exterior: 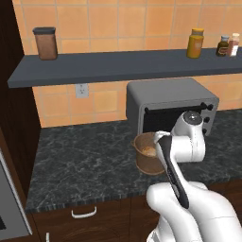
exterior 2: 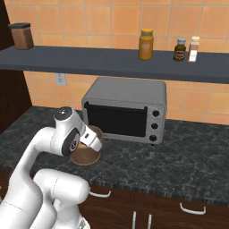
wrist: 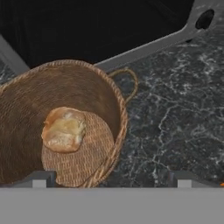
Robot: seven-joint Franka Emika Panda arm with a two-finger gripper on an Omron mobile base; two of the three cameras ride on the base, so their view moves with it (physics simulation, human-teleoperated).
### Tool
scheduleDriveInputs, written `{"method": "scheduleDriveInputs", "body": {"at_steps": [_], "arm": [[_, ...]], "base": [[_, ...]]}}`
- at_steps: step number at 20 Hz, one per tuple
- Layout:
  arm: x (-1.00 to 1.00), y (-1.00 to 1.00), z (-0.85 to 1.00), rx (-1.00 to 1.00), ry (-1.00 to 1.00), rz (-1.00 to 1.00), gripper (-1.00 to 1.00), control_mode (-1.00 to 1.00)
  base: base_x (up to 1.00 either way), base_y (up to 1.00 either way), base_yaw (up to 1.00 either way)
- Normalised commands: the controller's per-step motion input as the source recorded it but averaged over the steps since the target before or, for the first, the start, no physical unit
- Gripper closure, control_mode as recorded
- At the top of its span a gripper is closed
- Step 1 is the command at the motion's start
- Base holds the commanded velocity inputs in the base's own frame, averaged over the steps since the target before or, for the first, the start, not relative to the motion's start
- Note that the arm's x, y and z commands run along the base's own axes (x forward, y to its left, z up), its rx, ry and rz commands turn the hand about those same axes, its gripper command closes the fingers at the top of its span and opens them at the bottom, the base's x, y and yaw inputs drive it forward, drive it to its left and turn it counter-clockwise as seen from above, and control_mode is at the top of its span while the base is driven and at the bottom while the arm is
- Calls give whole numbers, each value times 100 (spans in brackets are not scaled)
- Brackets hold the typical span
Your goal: Open the cabinet, pick up the bread from the cabinet and place it in the basket. Then move the basket to the dining counter.
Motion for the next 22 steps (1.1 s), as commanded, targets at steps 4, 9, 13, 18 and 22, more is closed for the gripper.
{"method": "scheduleDriveInputs", "body": {"at_steps": [4,9,13,18,22], "arm": [[19,0,-16,10,15,-11,-100,-100],[41,0,-19,12,9,-2,-100,-100],[23,0,-53,5,3,0,-100,-100],[-5,0,-59,0,1,0,-100,-100],[13,0,-36,0,0,0,-100,-100]], "base": [[0,0,0],[0,0,0],[0,0,0],[0,0,0],[0,0,0]]}}
